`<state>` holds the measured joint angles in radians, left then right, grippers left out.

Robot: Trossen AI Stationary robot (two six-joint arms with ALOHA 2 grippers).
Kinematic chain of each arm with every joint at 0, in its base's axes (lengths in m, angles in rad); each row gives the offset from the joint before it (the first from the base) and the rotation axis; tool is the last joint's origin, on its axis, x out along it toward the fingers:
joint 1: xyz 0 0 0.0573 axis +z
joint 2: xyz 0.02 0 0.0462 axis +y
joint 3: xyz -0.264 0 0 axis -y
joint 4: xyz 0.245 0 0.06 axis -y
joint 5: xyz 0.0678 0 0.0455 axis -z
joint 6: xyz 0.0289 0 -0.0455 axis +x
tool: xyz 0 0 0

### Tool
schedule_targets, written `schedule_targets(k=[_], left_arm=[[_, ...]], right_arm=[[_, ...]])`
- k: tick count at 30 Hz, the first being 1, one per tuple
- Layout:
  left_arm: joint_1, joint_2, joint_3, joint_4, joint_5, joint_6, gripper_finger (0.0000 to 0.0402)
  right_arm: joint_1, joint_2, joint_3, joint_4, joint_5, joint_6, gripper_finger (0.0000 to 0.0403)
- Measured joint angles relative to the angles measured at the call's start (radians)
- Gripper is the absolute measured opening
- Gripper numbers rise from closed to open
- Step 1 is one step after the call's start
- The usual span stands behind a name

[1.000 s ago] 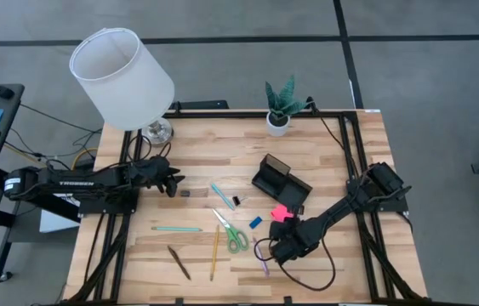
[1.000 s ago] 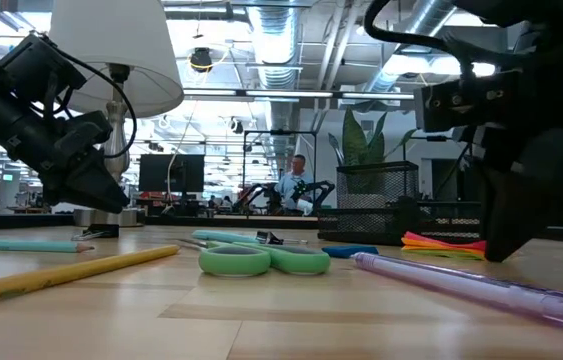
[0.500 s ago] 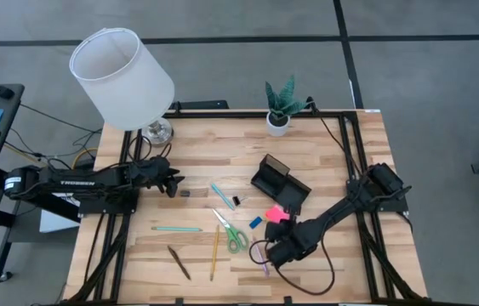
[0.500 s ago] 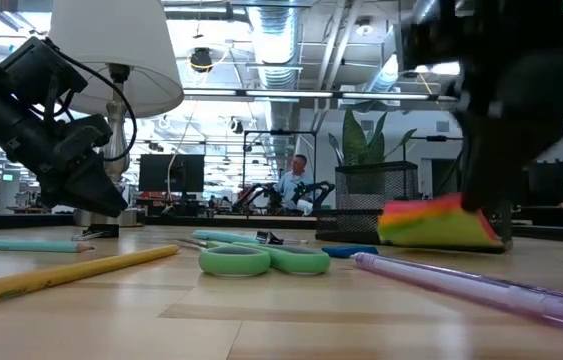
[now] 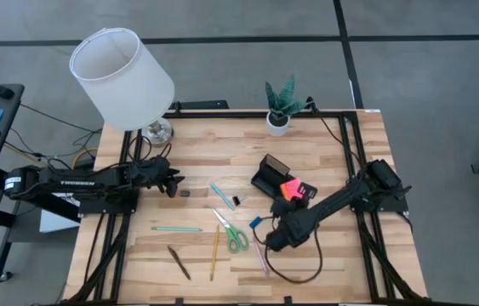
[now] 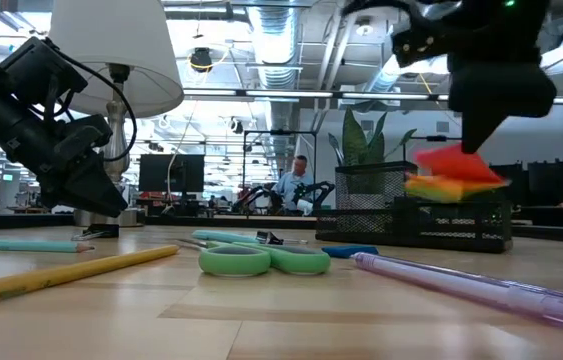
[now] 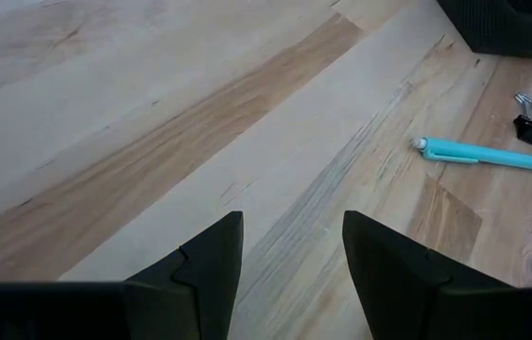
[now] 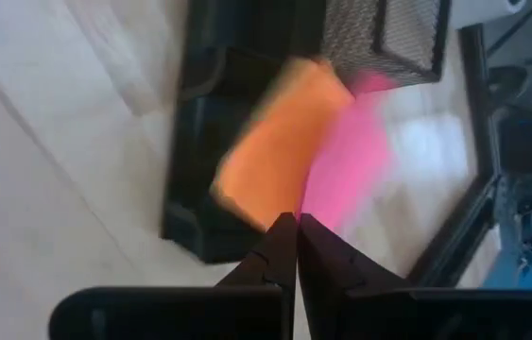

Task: Pick and place office supplies into organizer
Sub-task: Put the colored sticky notes into the desk organizer, then put the left black binder clip into the desk organizer

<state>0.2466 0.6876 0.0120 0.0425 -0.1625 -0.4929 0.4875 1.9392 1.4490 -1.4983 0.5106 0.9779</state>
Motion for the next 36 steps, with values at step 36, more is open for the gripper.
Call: schedule_targets(k=[36], left_arm=[[0.000, 0.000, 0.000, 0.130, 0.136, 0.015, 0.0176]], right_arm=[[-0.088, 0.010, -0.026, -0.080, -0.065, -0.101, 0.0148]])
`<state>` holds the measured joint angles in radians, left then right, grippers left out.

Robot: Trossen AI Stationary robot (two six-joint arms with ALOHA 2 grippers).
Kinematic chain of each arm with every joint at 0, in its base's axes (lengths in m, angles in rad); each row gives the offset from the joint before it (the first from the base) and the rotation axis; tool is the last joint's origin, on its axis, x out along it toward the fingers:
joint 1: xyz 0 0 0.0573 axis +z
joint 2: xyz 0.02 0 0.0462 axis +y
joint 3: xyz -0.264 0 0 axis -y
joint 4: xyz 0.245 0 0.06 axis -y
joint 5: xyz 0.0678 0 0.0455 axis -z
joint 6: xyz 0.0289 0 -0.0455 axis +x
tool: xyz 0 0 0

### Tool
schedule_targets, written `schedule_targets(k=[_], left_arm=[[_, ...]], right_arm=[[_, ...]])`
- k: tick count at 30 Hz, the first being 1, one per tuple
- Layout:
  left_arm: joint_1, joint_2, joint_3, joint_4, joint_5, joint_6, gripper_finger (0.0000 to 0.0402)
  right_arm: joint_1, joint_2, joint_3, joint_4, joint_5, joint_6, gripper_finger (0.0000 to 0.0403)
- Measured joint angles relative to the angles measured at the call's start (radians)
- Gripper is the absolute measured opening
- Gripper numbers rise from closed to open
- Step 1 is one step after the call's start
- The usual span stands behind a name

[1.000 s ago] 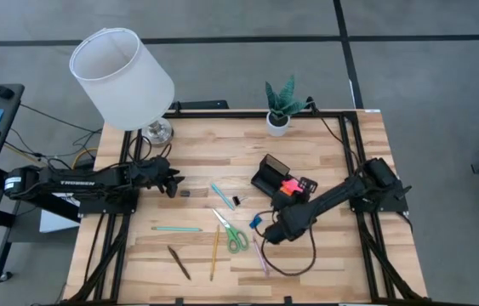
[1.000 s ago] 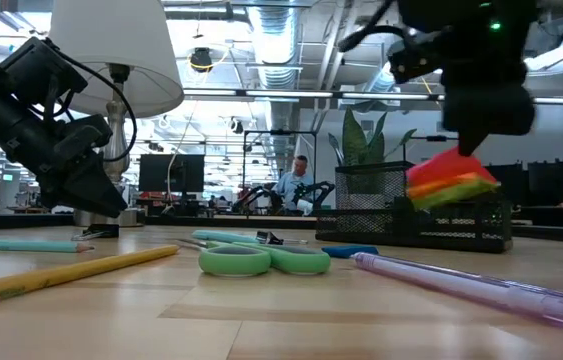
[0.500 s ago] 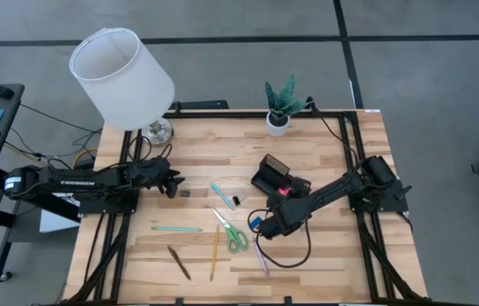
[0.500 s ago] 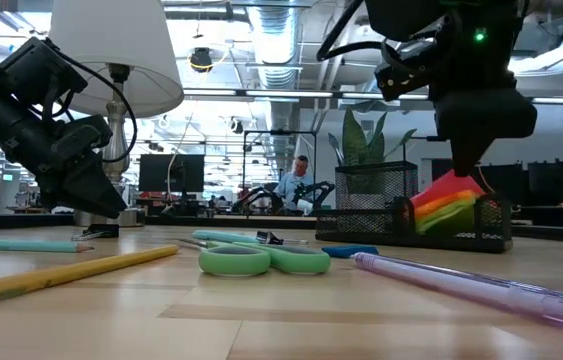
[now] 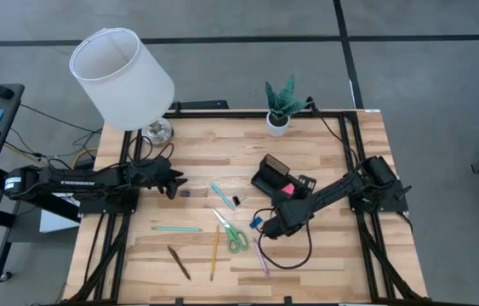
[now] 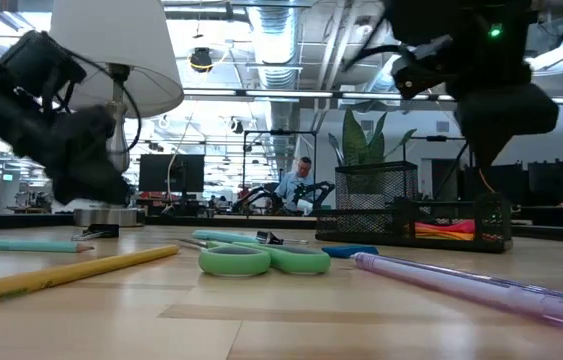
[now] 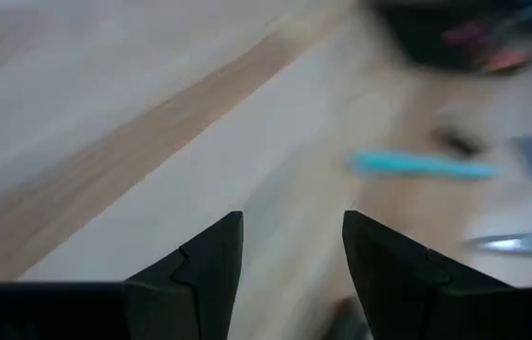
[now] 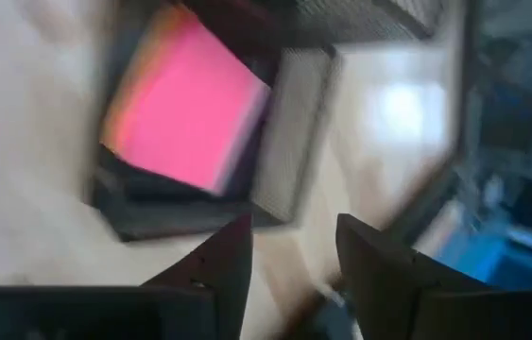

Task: Pick and place office supplies into organizer
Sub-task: Put the left black binder clip into the desk organizer

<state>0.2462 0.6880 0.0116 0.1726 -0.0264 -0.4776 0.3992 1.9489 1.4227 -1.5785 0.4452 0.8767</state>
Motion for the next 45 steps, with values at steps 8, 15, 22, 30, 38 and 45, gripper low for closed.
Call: schedule_targets(k=[8, 15, 22, 30, 38, 45], left_arm=[[-0.044, 0.004, 0.077, 0.131, 0.106, 0.061, 0.0176], [-0.189, 0.113, 0.183, 0.132, 0.001, 0.073, 0.0176], [-0.355, 0.386, 0.313, 0.107, -0.285, 0.055, 0.0176], [-0.411, 0.550, 0.524, -0.439, -0.351, -0.229, 0.0176], [-0.417, 0.591, 0.693, -0.833, -0.381, -0.575, 0.0176], [-0.428, 0.591, 0.693, -0.883, -0.356, -0.685, 0.0176]], right_arm=[[0.030, -0.081, 0.033, 0.014, 0.049, -0.016, 0.0119], [0.126, -0.279, 0.039, 0.035, 0.318, 0.136, 0.0113], [0.220, -0.395, 0.020, 0.231, 0.578, 0.158, 0.0113], [0.220, -0.345, 0.012, 0.300, 0.575, 0.060, 0.0113], [0.196, -0.240, 0.012, 0.301, 0.572, 0.016, 0.0113], [0.195, -0.193, 0.012, 0.311, 0.522, 0.066, 0.0113]])
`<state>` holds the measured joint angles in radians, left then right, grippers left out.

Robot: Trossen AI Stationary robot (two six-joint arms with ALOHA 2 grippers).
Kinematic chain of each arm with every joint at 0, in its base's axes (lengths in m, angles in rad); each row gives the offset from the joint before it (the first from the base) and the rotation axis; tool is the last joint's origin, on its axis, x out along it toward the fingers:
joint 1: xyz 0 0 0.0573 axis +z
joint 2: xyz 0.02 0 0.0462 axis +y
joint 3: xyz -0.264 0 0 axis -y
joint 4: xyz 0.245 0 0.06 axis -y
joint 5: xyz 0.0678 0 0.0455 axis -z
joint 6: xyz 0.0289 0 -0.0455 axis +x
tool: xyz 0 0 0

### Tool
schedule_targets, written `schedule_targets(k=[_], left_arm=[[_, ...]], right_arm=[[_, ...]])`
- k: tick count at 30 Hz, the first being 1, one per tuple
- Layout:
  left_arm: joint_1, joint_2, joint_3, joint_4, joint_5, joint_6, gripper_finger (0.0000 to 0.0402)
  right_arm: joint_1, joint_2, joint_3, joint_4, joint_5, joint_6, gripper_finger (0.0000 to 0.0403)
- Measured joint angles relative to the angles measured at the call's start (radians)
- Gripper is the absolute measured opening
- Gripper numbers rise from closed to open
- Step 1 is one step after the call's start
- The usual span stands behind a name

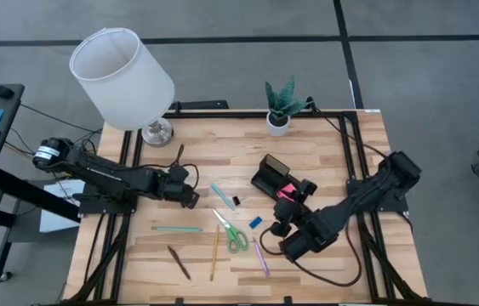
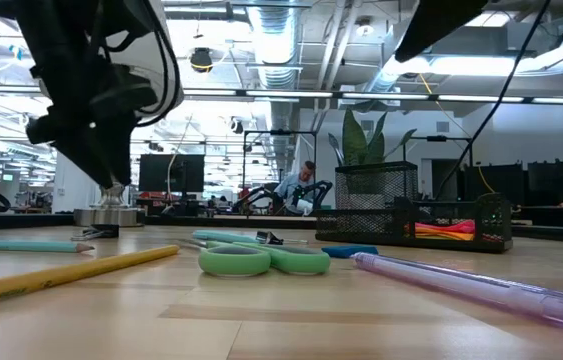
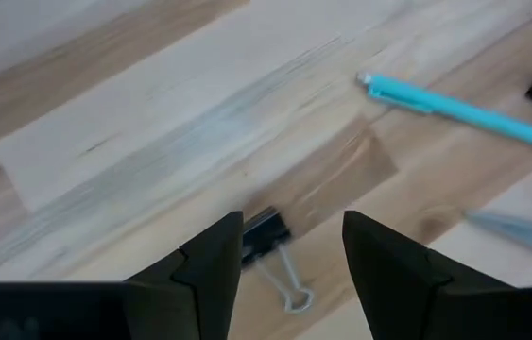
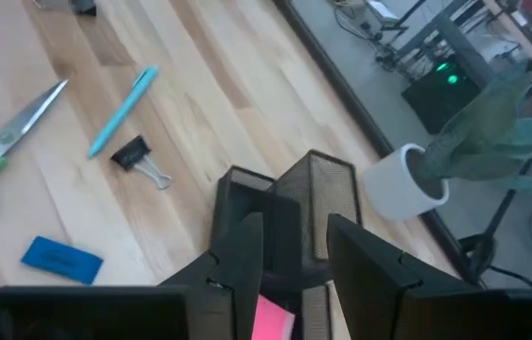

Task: Pick and place office supplies into organizer
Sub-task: Put the left black binder clip into the desk organizer

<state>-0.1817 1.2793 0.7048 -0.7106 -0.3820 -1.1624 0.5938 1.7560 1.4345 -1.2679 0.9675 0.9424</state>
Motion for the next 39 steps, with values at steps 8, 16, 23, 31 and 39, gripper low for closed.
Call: schedule_targets(k=[8, 16, 23, 31, 39], left_arm=[[-0.011, 0.006, -0.001, -0.073, 0.023, -0.105, 0.0176], [-0.046, 0.135, -0.001, 0.043, -0.025, -0.210, 0.0176], [-0.046, 0.277, 0.003, 0.073, -0.093, -0.264, 0.0176], [-0.041, 0.294, 0.000, 0.059, -0.121, -0.303, 0.0176], [-0.021, 0.295, -0.002, -0.024, -0.140, -0.213, 0.0176]], right_arm=[[0.021, -0.001, 0.000, 0.066, -0.001, -0.001, 0.0114], [0.021, -0.001, 0.000, 0.088, -0.001, -0.008, 0.0114], [0.020, -0.001, 0.000, 0.088, -0.023, -0.008, 0.0114], [0.020, -0.001, 0.000, 0.106, -0.079, -0.008, 0.0114], [0.020, -0.002, 0.000, 0.135, -0.079, -0.008, 0.0114]])
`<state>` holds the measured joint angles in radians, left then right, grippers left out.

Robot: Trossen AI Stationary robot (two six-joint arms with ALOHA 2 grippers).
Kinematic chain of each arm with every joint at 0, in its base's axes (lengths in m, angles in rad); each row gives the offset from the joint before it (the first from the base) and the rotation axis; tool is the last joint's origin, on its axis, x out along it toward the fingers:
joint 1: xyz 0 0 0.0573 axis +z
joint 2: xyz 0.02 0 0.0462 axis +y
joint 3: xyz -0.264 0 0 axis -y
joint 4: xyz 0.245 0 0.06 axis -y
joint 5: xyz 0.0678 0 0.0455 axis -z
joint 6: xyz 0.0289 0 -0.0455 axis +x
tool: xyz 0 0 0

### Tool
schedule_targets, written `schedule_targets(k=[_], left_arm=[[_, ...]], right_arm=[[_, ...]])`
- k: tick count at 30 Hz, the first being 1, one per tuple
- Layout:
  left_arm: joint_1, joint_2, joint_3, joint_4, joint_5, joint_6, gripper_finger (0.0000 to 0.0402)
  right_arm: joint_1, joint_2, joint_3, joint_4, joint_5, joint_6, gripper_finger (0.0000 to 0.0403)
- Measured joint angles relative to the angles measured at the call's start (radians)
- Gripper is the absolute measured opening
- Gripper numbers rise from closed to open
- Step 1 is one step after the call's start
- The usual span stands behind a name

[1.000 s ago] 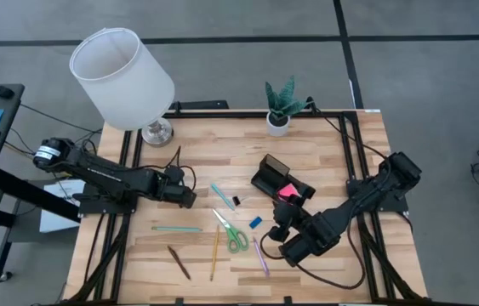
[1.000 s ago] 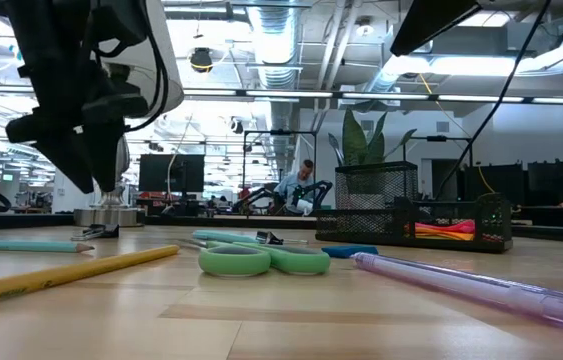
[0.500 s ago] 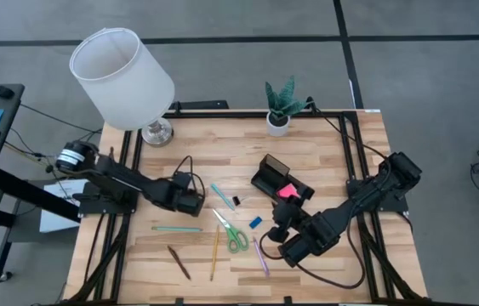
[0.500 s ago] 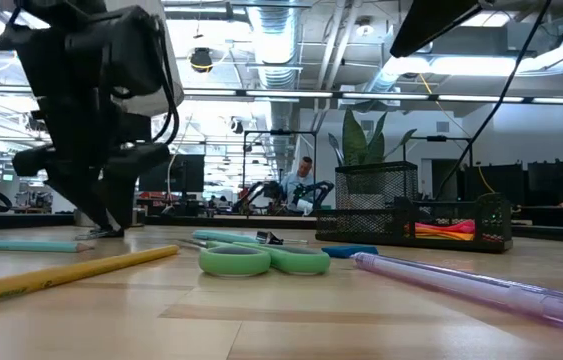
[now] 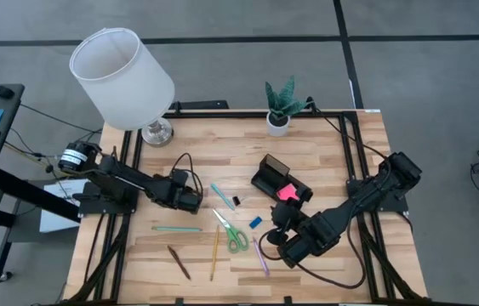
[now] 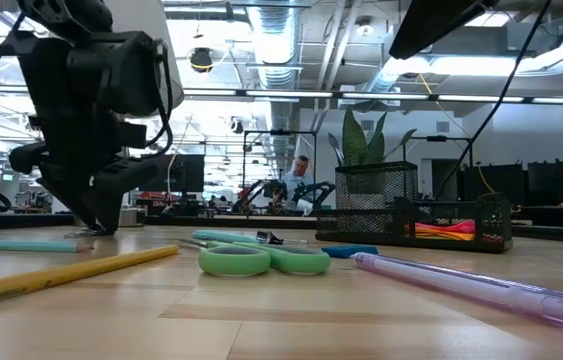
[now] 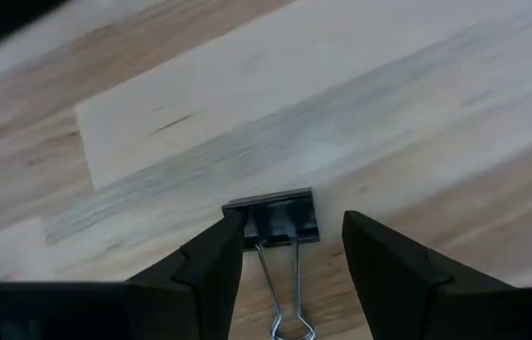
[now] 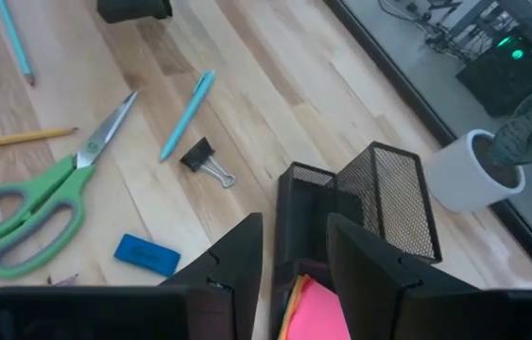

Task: Pick and place office supplies into organizer
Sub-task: Put the left black binder clip into the desk organizer

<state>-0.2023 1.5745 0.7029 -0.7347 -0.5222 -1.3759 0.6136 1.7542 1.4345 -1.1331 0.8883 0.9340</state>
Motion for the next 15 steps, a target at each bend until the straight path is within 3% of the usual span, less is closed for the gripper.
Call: schedule_targets(k=[5, 15], left_arm=[[-0.011, -0.001, 0.008, 0.001, -0.008, 0.049, 0.0176], [-0.013, -0.002, 0.008, -0.044, -0.043, -0.070, 0.0176]], right_arm=[[0.000, 0.000, 0.000, 0.004, 0.001, 0.000, 0.0114], [0.000, 0.000, 0.000, 0.016, 0.000, 0.000, 0.0114]])
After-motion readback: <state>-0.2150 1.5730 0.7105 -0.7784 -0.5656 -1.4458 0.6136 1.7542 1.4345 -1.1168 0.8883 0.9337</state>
